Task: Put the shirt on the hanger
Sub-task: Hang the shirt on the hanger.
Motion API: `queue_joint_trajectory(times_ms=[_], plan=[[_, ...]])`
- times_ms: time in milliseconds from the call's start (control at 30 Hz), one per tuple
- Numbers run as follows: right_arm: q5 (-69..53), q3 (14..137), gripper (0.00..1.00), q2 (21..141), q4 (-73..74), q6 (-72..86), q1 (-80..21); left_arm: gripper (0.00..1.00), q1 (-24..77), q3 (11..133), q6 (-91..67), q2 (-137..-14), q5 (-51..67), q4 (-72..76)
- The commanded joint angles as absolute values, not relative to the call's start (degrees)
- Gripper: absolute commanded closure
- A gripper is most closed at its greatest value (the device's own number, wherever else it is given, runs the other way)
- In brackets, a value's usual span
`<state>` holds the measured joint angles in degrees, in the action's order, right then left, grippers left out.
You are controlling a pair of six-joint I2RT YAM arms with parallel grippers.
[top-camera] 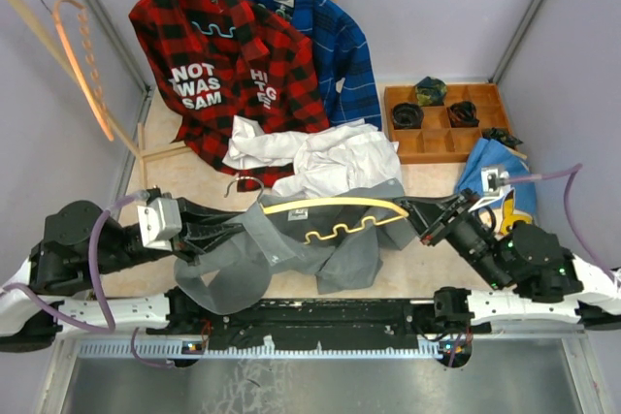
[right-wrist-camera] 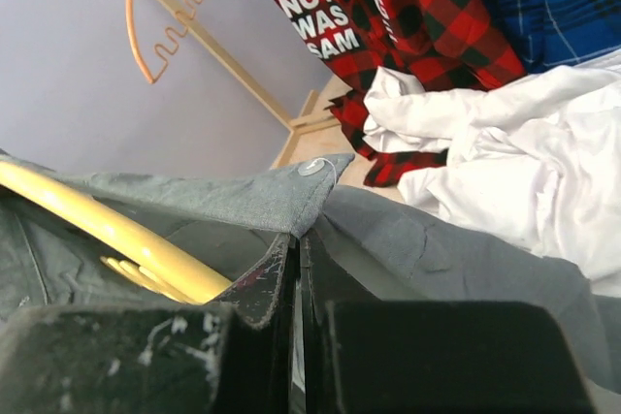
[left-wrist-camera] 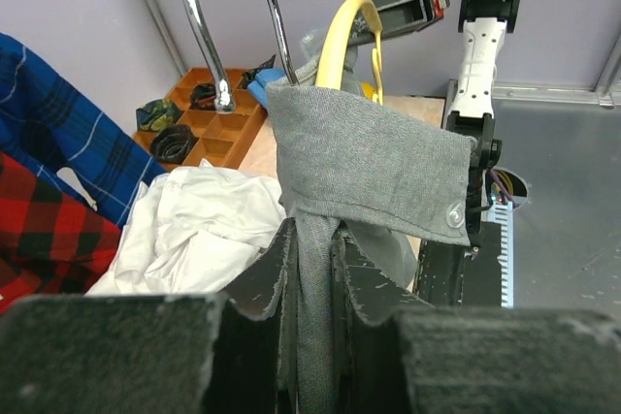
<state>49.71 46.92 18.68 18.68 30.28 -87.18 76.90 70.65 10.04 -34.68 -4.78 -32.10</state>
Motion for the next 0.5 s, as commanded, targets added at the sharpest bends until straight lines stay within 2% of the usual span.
queue_joint_trajectory(times_ms=[0,200,467], plan=[[54.2,56.0,1.0,19.8,33.5,29.5,-87.6,1.0,77.2,71.7,9.4,-34.4,-2.8,-29.3],[51.8,65.9,1.0,22.6,44.9,26.0,-87.6,1.0,77.2,71.6,9.4,-33.9,-4.0,-29.3],[49.0,82.1,1.0,32.2,64.7,27.6,-87.5,1.0,77.2,72.0,10.4,-33.8,-6.6,-30.0]])
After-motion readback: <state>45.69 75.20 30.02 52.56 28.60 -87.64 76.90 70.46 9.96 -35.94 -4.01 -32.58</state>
